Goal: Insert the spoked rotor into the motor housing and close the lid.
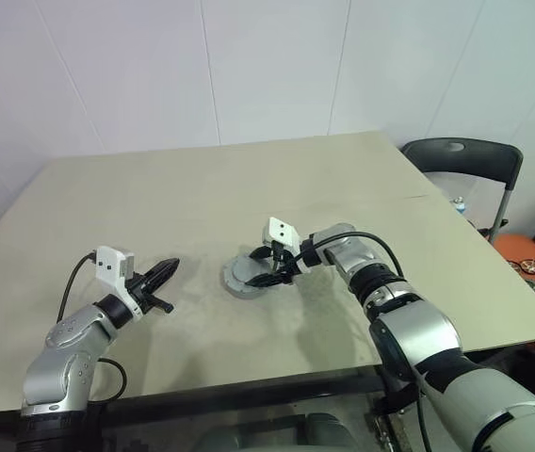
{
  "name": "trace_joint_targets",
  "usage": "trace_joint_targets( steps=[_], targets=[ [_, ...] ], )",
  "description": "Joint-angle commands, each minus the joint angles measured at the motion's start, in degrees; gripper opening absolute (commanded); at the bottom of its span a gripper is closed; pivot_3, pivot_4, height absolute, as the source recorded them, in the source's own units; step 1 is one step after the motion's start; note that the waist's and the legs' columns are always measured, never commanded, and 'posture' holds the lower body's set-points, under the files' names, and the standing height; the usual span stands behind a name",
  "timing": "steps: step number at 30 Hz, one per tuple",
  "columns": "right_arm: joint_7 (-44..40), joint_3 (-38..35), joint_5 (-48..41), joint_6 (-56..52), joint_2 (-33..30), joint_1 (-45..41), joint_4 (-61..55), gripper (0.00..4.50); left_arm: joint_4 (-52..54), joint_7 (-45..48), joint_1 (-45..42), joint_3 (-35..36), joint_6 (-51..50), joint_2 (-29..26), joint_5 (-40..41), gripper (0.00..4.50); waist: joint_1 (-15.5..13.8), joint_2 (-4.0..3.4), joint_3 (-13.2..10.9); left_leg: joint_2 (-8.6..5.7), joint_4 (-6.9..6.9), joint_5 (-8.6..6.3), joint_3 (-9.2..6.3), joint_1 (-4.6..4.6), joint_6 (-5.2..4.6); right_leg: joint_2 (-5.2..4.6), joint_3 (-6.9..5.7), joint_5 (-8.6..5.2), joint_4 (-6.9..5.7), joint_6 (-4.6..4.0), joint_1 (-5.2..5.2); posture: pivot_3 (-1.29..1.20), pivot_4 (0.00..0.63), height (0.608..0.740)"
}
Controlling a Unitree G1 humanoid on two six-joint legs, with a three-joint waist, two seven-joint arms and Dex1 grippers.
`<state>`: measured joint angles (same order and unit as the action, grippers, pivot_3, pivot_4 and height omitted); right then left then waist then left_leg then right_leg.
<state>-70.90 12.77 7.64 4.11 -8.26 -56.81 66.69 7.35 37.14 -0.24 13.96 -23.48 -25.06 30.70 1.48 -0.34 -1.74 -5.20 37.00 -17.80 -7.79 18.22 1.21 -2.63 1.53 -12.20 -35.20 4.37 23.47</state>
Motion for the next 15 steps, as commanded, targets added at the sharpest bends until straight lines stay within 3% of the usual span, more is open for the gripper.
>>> trace_joint_targets(
  steps=[1, 6, 15],
  targets=[
    [-2.94, 2.15, 2.27, -1.65, -1.82, 1.75, 2.66, 3.32, 2.48, 0.22, -0.97, -0.06, -0.19, -0.35, 0.81, 0.0, -0.57, 0.0, 0.0, 0.0, 0.0, 0.0, 0.0, 0.0, 0.0, 0.01, 0.0, 0.0, 0.0, 0.0, 0.0, 0.0, 0.0, 0.74],
    [-4.06, 3.36, 3.22, 0.89, -2.35, 2.53, 1.95, 3.32, 2.56, 0.42, -3.53, -0.52, -1.21, -0.29, 1.61, 0.0, -1.01, 0.01, 0.01, -0.01, 0.0, 0.0, -0.03, 0.03, 0.0, -0.01, -0.04, 0.0, 0.03, 0.0, 0.0, 0.0, 0.0, 0.74],
    [-3.69, 2.73, 2.46, -0.31, -1.27, 2.24, 1.67, 3.32, -3.91, 5.41, -18.63, -6.9, -6.72, -1.28, 1.81, 0.0, -0.65, 0.03, 0.05, -0.03, 0.0, -0.01, -0.05, 0.06, -0.02, -0.01, -0.06, 0.0, 0.08, 0.01, 0.01, 0.0, 0.0, 0.74]
  ],
)
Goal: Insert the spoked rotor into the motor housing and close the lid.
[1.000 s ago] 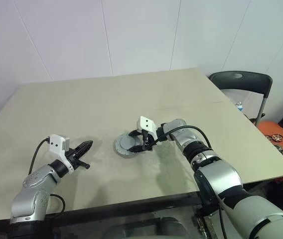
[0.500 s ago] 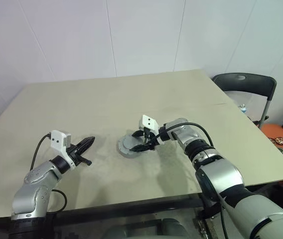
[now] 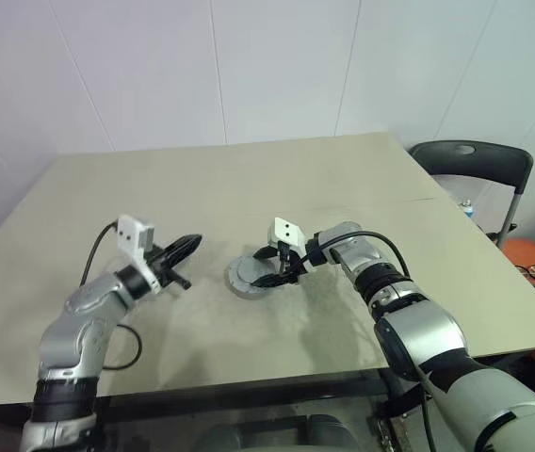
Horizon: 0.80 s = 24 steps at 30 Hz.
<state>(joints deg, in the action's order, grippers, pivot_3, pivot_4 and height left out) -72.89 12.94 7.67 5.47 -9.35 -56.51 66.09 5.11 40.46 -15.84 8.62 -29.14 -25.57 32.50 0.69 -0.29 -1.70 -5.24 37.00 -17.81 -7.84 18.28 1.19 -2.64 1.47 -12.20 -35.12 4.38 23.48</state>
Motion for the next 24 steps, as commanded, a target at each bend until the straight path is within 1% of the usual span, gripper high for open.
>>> trace_joint_targets(
  steps=[1, 3, 6, 11, 14, 20, 24],
  targets=[
    [-1.54, 2.46, 2.35, -1.82, -0.11, 1.9, 2.29, 3.32, -2.79, 2.74, -4.09, -2.23, -1.25, -0.68, -0.25, 0.0, 0.17, -0.03, 0.01, 0.0, -0.02, -0.01, 0.02, 0.0, -0.01, 0.0, 0.01, 0.0, 0.01, 0.0, 0.01, 0.0, 0.0, 0.74],
    [-0.8, 2.22, 2.25, -1.95, -0.09, 1.93, 2.32, 3.32, -5.03, 5.27, -5.59, -3.61, -1.64, -0.66, -0.08, 0.0, 0.19, -0.03, 0.01, 0.0, -0.02, -0.01, 0.02, 0.0, -0.02, 0.01, 0.02, -0.01, 0.01, 0.02, 0.03, 0.0, 0.0, 0.74],
    [-0.37, 2.01, 2.12, -2.22, -0.16, 2.2, 2.35, 3.32, -6.32, 10.58, -5.67, -6.56, -3.27, -1.76, 0.24, 0.0, 0.2, -0.02, 0.01, 0.0, -0.01, -0.01, 0.02, 0.02, -0.02, 0.0, 0.03, -0.02, 0.01, 0.02, 0.04, 0.0, 0.0, 0.74],
    [-0.17, 1.96, 1.99, -2.45, -0.32, 2.99, 1.85, 3.32, -9.79, 13.14, -6.66, -11.09, -3.65, -2.3, -3.28, 0.0, 0.13, -0.03, 0.01, 0.0, 0.02, -0.01, 0.01, -0.01, -0.02, 0.01, 0.02, -0.02, -0.05, 0.02, 0.01, 0.0, 0.0, 0.74],
    [0.24, 1.85, 1.91, -2.78, -0.45, 3.33, 1.56, 3.32, -10.55, 13.76, -7.41, -12.12, -3.67, -1.56, -3.97, 0.0, 0.14, -0.02, 0.01, 0.0, 0.02, -0.01, 0.0, 0.0, -0.02, 0.01, 0.02, -0.02, -0.05, 0.02, 0.02, 0.0, 0.0, 0.74],
    [0.54, 1.87, 1.52, -3.24, -0.76, 3.59, 1.28, 3.32, -12.69, 12.58, -8.9, -11.69, -2.01, 0.91, -5.21, 0.0, 0.12, -0.02, 0.02, 0.0, 0.03, -0.01, 0.0, -0.01, -0.02, 0.0, 0.02, -0.02, -0.05, 0.02, 0.0, 0.0, 0.0, 0.74],
    [0.93, 2.08, 1.4, -3.21, -0.85, 3.77, 1.23, 3.32, -14.85, 12.66, -9.62, -12.38, -1.26, 1.59, -6.78, 0.0, 0.13, -0.02, 0.02, 0.01, 0.02, -0.01, 0.0, -0.01, -0.02, 0.0, 0.03, -0.02, -0.05, 0.02, 0.01, 0.0, 0.0, 0.74]
  ],
)
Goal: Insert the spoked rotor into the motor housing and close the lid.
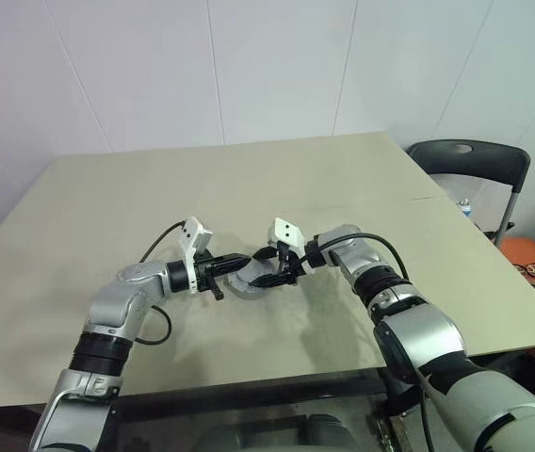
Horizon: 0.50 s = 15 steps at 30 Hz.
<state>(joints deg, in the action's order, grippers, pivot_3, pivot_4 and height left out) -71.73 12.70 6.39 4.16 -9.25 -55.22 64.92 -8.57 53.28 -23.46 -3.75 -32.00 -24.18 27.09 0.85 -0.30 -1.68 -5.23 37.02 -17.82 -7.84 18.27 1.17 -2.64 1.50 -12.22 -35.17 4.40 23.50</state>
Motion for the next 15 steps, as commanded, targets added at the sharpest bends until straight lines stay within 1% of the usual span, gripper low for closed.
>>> trace_joint_targets(
  steps=[1, 3, 7, 15],
  targets=[
    [-0.15, 2.37, 2.7, -1.89, -0.91, 2.53, 2.36, 3.32, -2.24, -0.86, -2.25, -0.34, 3.03, 0.47, -2.78, 0.0, -0.08, 0.0, 0.0, 0.0, 0.0, 0.0, 0.0, 0.0, 0.0, 0.0, 0.0, 0.0, 0.0, 0.0, 0.0, 0.0, 0.0, 0.74],
    [-0.08, 2.47, 2.71, -1.88, -0.82, 2.66, 2.21, 3.32, -4.43, -1.4, -2.89, -0.97, 4.34, 0.94, -4.69, 0.0, -0.12, 0.01, 0.01, -0.01, 0.02, 0.0, 0.0, -0.01, 0.0, 0.0, 0.0, 0.0, 0.0, 0.0, -0.03, 0.0, 0.0, 0.74],
    [0.04, 2.59, 2.65, -1.9, -0.77, 2.86, 1.97, 3.32, -6.48, -0.36, -3.23, -1.73, 5.1, 1.78, -5.8, 0.0, -0.04, 0.01, 0.01, -0.01, 0.04, 0.0, 0.0, -0.02, 0.0, 0.0, 0.0, 0.0, -0.01, 0.0, -0.04, 0.0, 0.0, 0.74],
    [0.55, 2.7, 2.6, -2.07, -1.15, 3.38, 1.56, 3.32, -5.09, 0.03, -1.98, -2.83, 5.36, 2.98, -6.4, 0.0, -0.04, 0.01, 0.02, 0.0, 0.04, 0.0, 0.0, -0.01, 0.0, 0.0, 0.0, 0.0, -0.02, 0.0, -0.03, 0.0, 0.0, 0.74]
  ],
)
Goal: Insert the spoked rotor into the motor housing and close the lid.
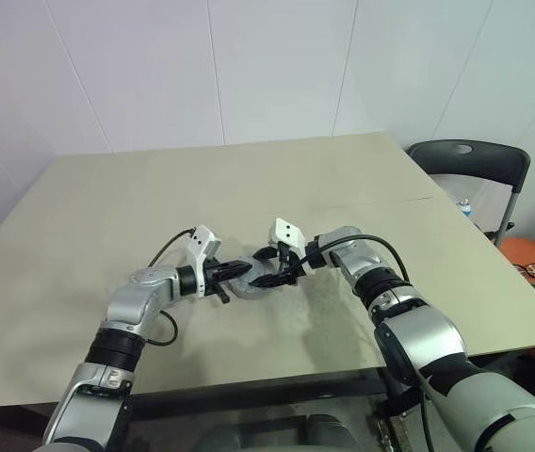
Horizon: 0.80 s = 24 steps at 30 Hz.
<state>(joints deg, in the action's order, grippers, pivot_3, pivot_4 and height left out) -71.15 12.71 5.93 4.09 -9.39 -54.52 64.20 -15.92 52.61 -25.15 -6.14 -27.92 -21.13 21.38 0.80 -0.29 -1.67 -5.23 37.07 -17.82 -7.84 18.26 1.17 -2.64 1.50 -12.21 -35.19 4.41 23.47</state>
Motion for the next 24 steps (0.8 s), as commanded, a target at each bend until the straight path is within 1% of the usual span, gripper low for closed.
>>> trace_joint_targets(
  steps=[1, 7, 18, 24],
  targets=[
    [-0.03, 2.72, 3.08, -2.02, -1.05, 2.75, 2.25, 3.32, 2.45, 0.78, -0.15, -0.5, 1.27, -0.06, -0.75, 0.0, 0.0, 0.0, 0.0, 0.0, 0.0, 0.0, 0.0, 0.0, 0.0, 0.0, 0.0, 0.0, 0.0, 0.0, 0.0, 0.0, 0.0, 0.74],
    [-1.36, 2.38, 2.27, -4.36, -0.6, 2.38, 1.87, 3.32, 2.59, 0.98, -0.39, -0.32, 2.0, -0.47, -1.37, 0.0, -0.04, 0.0, 0.0, 0.0, 0.01, 0.0, 0.0, 0.0, 0.0, 0.0, 0.0, 0.0, 0.0, 0.0, -0.01, 0.0, 0.0, 0.74],
    [-0.98, 2.08, 1.77, -5.61, -0.96, 1.75, 0.78, 3.32, 4.46, 1.61, 1.39, -0.88, 2.27, -0.73, -1.74, 0.0, -0.04, 0.0, 0.0, 0.0, 0.0, 0.0, 0.0, 0.01, 0.0, -0.01, 0.0, 0.0, 0.0, 0.0, 0.01, 0.0, 0.0, 0.74],
    [-0.44, 1.99, 1.67, -5.96, -1.09, 2.02, 0.44, 3.32, -0.82, 0.88, 0.65, -4.43, 3.5, -1.83, -7.04, 0.0, -0.2, -0.04, 0.07, -0.01, 0.02, 0.0, -0.01, -0.03, 0.0, -0.01, 0.0, 0.0, 0.0, 0.0, -0.05, 0.0, 0.0, 0.74]
  ],
)
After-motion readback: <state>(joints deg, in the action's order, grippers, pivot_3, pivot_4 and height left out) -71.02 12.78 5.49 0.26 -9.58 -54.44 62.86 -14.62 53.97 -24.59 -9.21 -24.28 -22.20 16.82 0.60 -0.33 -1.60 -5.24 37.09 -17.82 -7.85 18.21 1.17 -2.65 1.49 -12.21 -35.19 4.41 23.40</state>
